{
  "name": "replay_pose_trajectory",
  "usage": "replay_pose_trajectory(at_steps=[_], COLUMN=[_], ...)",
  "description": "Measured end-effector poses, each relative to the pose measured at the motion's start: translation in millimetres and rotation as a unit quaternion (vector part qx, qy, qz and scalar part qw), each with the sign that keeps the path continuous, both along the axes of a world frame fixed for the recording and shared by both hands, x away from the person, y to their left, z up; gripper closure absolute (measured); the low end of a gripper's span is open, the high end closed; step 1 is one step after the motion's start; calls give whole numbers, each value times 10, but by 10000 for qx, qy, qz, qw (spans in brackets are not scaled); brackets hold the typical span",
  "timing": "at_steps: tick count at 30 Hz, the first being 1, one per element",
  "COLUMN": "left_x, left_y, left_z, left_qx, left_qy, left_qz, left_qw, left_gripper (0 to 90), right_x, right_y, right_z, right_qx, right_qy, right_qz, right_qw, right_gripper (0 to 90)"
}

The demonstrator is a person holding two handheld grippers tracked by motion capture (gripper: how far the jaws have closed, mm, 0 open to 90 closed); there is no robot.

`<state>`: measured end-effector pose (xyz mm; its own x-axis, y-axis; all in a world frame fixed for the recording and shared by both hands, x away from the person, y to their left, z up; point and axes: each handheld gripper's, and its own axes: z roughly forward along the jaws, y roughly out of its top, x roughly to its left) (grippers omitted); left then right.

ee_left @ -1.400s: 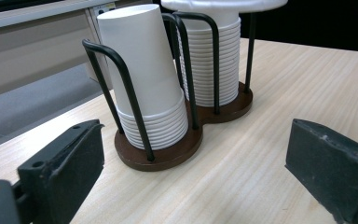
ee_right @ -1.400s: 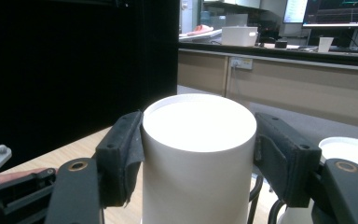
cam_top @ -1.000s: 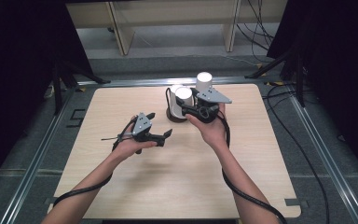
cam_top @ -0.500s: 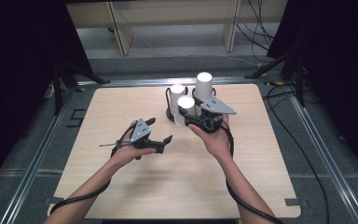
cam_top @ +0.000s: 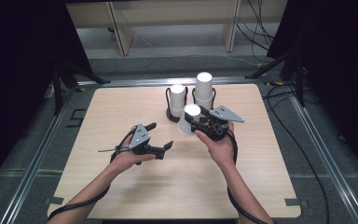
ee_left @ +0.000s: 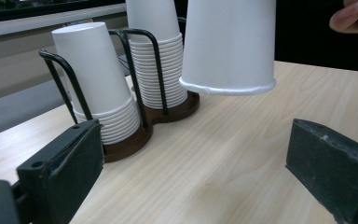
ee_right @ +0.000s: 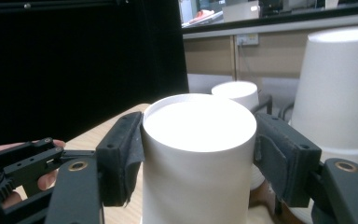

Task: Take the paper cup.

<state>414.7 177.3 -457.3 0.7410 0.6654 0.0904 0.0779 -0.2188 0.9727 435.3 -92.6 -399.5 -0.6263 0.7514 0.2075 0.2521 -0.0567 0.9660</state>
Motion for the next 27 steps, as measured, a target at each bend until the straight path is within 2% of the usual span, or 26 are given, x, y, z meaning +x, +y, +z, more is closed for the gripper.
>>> replay_pose_trajectory(at_steps=[2, 3, 4, 5, 6, 7, 8, 9, 12, 13, 15, 17, 21, 23, 24, 27], left_x=[-5, -22, -35, -35, -42, -56, -56, -71, -91, -111, -117, -138, -144, -139, -137, -156], left_y=[-13, -9, -14, -14, -28, -20, -20, -22, -22, -15, -16, -2, 5, 1, -4, -27], left_z=[-16, -16, -27, -27, -49, -48, -48, -62, -71, -73, -74, -67, -69, -65, -61, -49], left_qx=[-85, -47, -76, -76, -183, -112, -112, -123, -123, -88, -127, -133, -149, -175, -173, -245], left_qy=[-19, 22, 18, 18, -18, 23, 23, 27, 22, 6, 1, -17, -3, -2, -17, -74], left_qz=[-12, -7, -3, -3, -13, 15, 15, 18, 10, 18, 9, 17, 23, 33, 30, -30], left_qw=[10000, 10000, 10000, 10000, 9998, 9999, 9999, 9999, 9999, 10000, 9999, 9999, 9999, 9998, 9998, 9997], left_gripper=[35, 35, 35, 35, 35, 35, 35, 35, 35, 35, 34, 35, 34, 34, 34, 34], right_x=[10, 9, 17, 2, 3, 4, 4, 7, 19, 8, 11, 4, 9, 17, 14, -2], right_y=[-19, -49, -67, -78, -95, -108, -108, -132, -150, -162, -185, -208, -257, -291, -328, -363], right_z=[-24, -73, -91, -103, -121, -140, -140, -175, -206, -234, -260, -284, -320, -339, -356, -357], right_qx=[49, 149, 178, 332, 318, 327, 327, 391, 410, 549, 602, 789, 914, 881, 1113, 1115], right_qy=[16, 160, 153, 320, 346, 336, 336, 437, 425, 601, 642, 768, 855, 787, 882, 924], right_qz=[7, -87, -99, -75, -134, -196, -196, -246, -291, -311, -386, -391, -453, -519, -507, -619], right_qw=[10000, 9997, 9997, 9989, 9988, 9987, 9987, 9980, 9978, 9962, 9954, 9931, 9911, 9916, 9886, 9875], right_gripper=[359, 359, 359, 359, 359, 359, 359, 359, 359, 359, 359, 359, 359, 359, 360, 359])
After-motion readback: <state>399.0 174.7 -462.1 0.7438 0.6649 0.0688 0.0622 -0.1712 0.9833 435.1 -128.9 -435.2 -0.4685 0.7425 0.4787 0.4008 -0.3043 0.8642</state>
